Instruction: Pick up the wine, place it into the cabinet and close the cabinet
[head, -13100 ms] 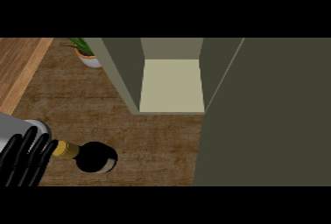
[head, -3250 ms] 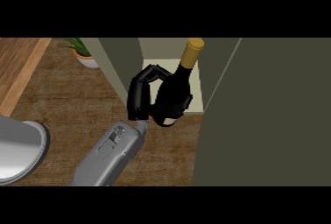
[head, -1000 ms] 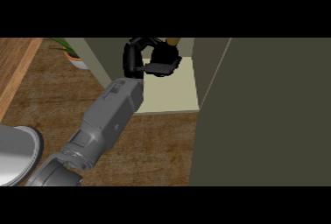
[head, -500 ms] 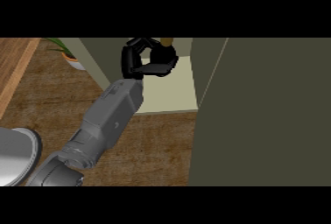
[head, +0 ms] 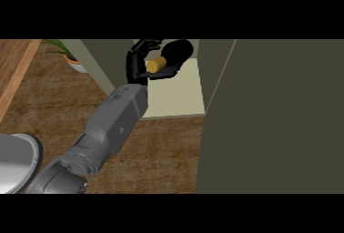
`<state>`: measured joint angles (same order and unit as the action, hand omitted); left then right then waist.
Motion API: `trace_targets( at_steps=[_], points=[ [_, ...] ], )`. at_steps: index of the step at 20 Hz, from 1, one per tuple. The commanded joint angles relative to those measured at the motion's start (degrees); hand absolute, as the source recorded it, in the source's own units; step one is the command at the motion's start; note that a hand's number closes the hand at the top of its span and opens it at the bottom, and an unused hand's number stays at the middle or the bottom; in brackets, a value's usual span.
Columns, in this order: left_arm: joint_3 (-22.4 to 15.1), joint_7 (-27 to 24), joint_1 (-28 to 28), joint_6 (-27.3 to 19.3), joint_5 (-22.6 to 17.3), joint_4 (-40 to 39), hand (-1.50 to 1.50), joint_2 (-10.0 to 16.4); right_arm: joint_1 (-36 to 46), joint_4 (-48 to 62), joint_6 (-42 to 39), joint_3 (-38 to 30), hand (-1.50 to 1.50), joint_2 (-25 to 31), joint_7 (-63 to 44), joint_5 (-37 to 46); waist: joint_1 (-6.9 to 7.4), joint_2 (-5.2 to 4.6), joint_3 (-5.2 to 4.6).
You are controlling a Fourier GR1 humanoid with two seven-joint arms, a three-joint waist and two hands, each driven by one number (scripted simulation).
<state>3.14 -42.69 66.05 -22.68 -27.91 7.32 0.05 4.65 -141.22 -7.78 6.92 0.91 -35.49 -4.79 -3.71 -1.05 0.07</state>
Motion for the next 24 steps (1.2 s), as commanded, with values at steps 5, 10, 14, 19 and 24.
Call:
trace_targets(
  at_steps=[5,10,14,19,24],
  points=[
    [-0.7,-0.8,-1.2,-3.1,2.1,-2.2,-1.5,1.0,-0.1,-1.8,-0.2,-1.2,-1.5,0.1,0.2,-2.6,0.29,-0.23,-0.1],
    [-1.5,-1.1,-1.6,-4.9,3.6,-3.7,-1.5,1.1,-2.9,-0.5,-0.5,2.5,-1.5,-0.9,3.4,-0.1,-0.41,-0.52,-0.11],
    [-1.9,0.1,-1.6,-3.5,4.3,-3.6,-1.5,2.1,-2.7,-1.3,-1.0,0.5,-1.5,-0.3,1.4,-1.5,-0.13,-0.34,-0.12],
    [-0.4,-3.6,-3.0,-4.1,3.4,-2.6,-1.5,1.9,1.6,0.7,-0.6,2.1,-1.5,-0.5,0.9,0.7,-0.4,-0.79,-0.2],
    [0.5,-4.0,-3.4,-1.6,3.1,-2.4,-1.5,3.0,-0.1,-1.7,-0.4,1.8,-1.5,-0.6,1.3,-0.7,-1.24,-0.9,-0.17]
  ],
)
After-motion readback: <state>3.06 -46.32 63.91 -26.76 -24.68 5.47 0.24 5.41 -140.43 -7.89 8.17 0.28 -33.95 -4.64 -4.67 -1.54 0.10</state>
